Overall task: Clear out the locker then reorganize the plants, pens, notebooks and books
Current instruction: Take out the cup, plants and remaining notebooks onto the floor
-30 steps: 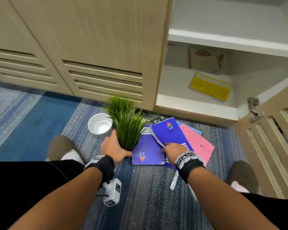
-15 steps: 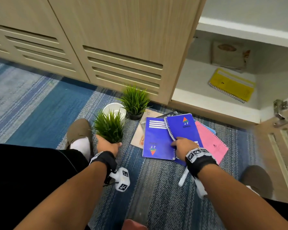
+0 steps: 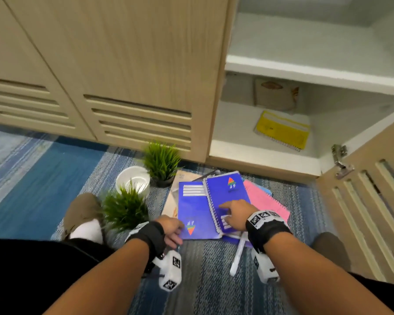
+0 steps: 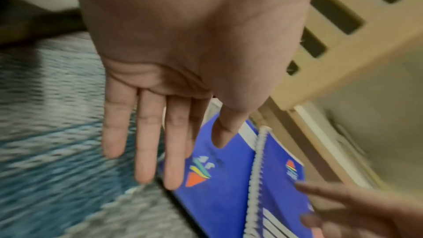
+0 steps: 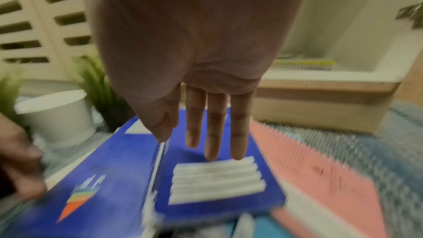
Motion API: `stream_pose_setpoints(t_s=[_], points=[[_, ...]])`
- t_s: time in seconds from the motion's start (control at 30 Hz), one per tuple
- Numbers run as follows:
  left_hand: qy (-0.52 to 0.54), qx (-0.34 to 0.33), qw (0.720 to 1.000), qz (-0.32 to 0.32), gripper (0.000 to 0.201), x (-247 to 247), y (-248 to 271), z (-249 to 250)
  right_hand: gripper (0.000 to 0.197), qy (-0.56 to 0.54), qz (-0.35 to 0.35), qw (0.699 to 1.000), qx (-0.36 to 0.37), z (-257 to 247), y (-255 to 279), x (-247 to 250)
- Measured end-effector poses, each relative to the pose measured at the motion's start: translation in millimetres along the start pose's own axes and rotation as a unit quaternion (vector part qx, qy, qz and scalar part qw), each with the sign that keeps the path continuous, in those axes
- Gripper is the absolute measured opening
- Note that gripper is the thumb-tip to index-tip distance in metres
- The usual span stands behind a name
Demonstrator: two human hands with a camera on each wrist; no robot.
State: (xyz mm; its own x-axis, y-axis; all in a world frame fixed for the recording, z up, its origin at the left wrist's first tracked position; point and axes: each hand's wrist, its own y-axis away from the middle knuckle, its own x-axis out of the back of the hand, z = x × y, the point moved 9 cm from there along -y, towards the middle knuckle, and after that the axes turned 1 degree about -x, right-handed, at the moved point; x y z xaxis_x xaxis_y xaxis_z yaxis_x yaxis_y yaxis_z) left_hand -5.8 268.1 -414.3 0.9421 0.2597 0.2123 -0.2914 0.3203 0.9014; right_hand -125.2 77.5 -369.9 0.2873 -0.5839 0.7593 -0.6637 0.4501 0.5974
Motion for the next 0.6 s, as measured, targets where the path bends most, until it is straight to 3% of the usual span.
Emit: stream_pose_setpoints(t_s=[0.1,0.17,0.3,0.37,0.6], points=[[-0.084,-0.103,0.991,-0.002,0.017,-19.0,5.5,80.4,0.050,0.000,0.035,0.999,-0.026,28.7,-0.2,54.9],[-0.154,-0.189,0.970,0.014,0.014,-29.0,15.1,145.7,0.047,-0.009,0.077,0.996,-0.048,52.9,-0.2,101.8],[-0.332,-0.342,0.871,0.117,0.017,-36.6,41.1,260.6,0.041,0.009,0.141,0.986,-0.092,102.8,-8.1,180.3],[-0.371,-0.376,0.835,0.150,0.018,-39.5,45.3,303.1,0.042,0.033,0.144,0.983,-0.106,119.2,-17.0,213.7],[-0.473,-0.402,0.762,0.185,0.033,-63.1,5.5,400.6,0.037,0.093,0.163,0.971,-0.151,171.7,-79.7,299.2]])
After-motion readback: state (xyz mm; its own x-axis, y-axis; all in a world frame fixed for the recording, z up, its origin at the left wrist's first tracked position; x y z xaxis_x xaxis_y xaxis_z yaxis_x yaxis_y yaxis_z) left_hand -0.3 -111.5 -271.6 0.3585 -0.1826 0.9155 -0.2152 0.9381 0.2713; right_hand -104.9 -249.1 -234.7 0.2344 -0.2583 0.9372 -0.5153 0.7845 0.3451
